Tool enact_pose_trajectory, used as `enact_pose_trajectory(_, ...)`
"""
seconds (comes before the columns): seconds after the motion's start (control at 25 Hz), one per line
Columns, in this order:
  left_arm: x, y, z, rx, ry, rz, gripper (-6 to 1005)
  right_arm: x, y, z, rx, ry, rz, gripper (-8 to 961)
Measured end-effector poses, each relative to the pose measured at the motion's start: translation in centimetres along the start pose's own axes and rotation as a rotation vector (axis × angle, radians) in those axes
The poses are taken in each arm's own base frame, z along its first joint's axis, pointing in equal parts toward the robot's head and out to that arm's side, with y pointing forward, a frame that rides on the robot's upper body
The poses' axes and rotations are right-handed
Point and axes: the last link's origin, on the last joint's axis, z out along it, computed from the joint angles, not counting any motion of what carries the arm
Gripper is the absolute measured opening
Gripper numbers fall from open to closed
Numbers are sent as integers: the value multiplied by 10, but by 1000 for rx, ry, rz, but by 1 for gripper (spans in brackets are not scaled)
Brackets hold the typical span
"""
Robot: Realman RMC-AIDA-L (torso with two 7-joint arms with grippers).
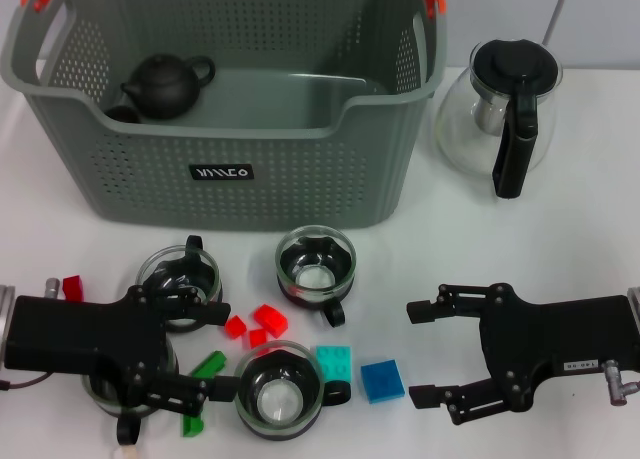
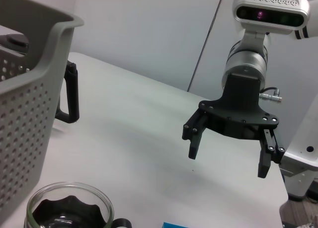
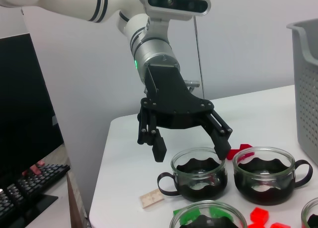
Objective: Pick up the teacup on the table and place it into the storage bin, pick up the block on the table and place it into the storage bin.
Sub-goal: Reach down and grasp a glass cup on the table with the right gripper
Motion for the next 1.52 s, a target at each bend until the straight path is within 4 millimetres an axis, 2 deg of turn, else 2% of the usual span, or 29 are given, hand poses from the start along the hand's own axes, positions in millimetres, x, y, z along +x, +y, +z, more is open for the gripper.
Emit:
enact_pose_trajectory(0.52,0,0,0,-1,0,-2,905,0,0,0,0,0,2,926)
enact_pose_trajectory(0.76,0,0,-2,7,3,-3,905,-5,6,1,-54,-19,6,924)
enact_pose_trajectory(0.96,0,-3,-8,42,27,-12,904,-18,10,2,-133,-38,-1,923)
enact_pose_trajectory(1.12,1,-5,-14,74,53,-29,904,-31,4,8,-173,1,2,922)
enact_pose_trajectory(1.36,-1,-4,-27,84,56,-89,904,-51,-14,25,-196,186,39,920)
enact_pose_trajectory(1.52,-7,0,-40,100,69,-131,905,-69,-19,32,-199,321,15,919)
